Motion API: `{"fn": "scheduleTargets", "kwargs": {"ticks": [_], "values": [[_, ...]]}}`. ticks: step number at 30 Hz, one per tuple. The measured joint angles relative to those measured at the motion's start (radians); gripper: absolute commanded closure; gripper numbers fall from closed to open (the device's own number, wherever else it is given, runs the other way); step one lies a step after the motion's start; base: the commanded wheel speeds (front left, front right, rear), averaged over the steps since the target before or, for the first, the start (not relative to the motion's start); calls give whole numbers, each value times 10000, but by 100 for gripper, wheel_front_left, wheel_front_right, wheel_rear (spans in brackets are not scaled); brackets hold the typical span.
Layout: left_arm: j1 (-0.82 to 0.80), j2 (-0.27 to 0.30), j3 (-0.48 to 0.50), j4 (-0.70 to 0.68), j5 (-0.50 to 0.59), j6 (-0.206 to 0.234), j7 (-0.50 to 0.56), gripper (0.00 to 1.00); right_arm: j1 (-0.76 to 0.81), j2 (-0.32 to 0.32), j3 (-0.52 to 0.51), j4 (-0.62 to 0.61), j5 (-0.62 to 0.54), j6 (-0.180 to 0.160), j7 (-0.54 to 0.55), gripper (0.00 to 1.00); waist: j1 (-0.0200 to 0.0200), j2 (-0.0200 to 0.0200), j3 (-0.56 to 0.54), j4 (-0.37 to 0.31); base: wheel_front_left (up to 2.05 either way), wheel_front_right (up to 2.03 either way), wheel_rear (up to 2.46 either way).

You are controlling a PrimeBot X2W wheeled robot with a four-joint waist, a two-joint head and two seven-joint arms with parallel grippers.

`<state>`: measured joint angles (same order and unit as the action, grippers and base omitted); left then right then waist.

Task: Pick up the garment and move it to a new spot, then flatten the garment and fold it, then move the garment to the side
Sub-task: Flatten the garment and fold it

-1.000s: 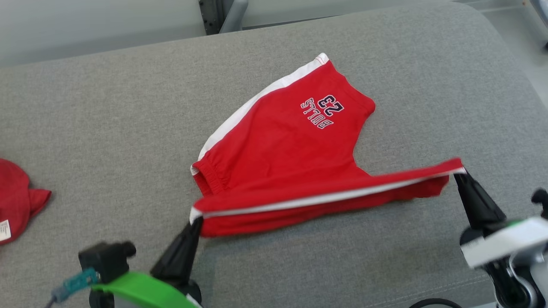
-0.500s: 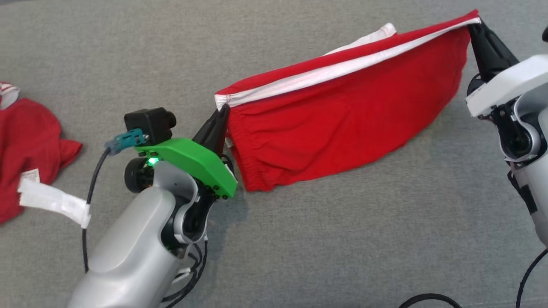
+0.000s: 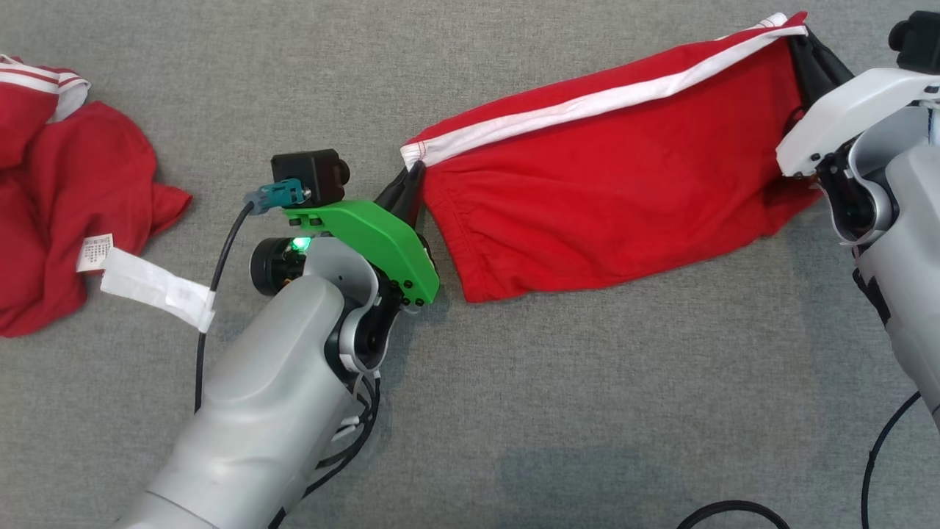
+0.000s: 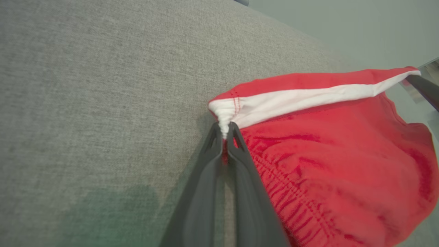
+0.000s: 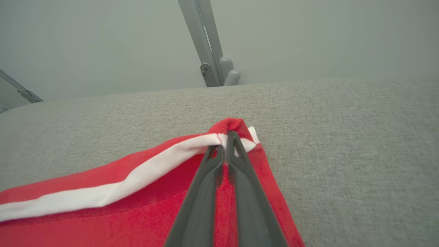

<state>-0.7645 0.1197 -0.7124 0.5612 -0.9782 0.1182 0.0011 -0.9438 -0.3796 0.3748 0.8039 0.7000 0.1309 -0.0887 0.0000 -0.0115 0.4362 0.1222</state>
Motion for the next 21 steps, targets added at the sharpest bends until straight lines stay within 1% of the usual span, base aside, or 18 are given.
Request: {"fn": "scheduleTargets", "kwargs": {"ticks": [1, 2, 5, 8, 9, 10, 12, 14, 16, 17, 18, 21], "values": [[-35, -17, -6, 77, 29, -52, -86, 14, -52, 40, 82, 109, 0, 0, 0, 0, 0, 0, 2, -9, 0, 0, 0], [-65, -21, -13, 127, 59, -100, -142, 0, -67, 75, 209, 109, 0, 0, -13, 0, 0, 0, -3, -33, 0, 0, 0], [-45, 38, -115, -25, 291, -217, -420, 0, -74, 23, 671, -201, -10, 0, -48, 0, 0, 0, -84, -139, 0, 0, 0], [353, 330, -182, -686, 431, -253, -780, 0, 1, -334, 1022, -671, -194, 4, 36, 0, 0, 0, -269, -258, 0, 0, 0], [353, 330, -182, -686, 431, -253, -780, 0, 1, -334, 1022, -671, -194, 4, 36, 0, 0, 0, -269, -258, 0, 0, 0], [858, 629, -288, -1338, 577, -169, -989, 0, 207, -523, 1220, -1020, -291, 2, 316, 0, 0, 0, -417, -350, 0, 0, 0], [1363, 1028, -472, -2061, 886, 15, -1127, 0, 486, -675, 1338, -1283, -401, 6, 685, 0, 0, 0, -591, -428, 0, 0, 0], [1865, 1509, -732, -2892, 1310, 257, -1290, 0, 653, -899, 1310, -1404, -591, 4, 1039, 0, 0, 0, -762, -498, 0, 0, 0], [2237, 1939, -955, -3689, 1900, 591, -1586, 0, 744, -1074, 1114, -1383, -943, 4, 1235, 0, 0, 0, -896, -540, 0, 0, 0], [2237, 1939, -955, -3689, 1900, 591, -1586, 0, 744, -1074, 1114, -1383, -943, 4, 1235, 0, 0, 0, -896, -540, 0, 0, 0], [2385, 2130, -991, -4023, 2130, 748, -1705, 0, 782, -1089, 989, -1327, -1070, 4, 1327, 0, 0, 0, -930, -538, 0, 0, 0], [2793, 2437, -1081, -4794, 2665, 1225, -2073, 0, 805, -986, 596, -1003, -1452, 6, 1524, 0, 0, 0, -914, -462, 0, 0, 0]]}}
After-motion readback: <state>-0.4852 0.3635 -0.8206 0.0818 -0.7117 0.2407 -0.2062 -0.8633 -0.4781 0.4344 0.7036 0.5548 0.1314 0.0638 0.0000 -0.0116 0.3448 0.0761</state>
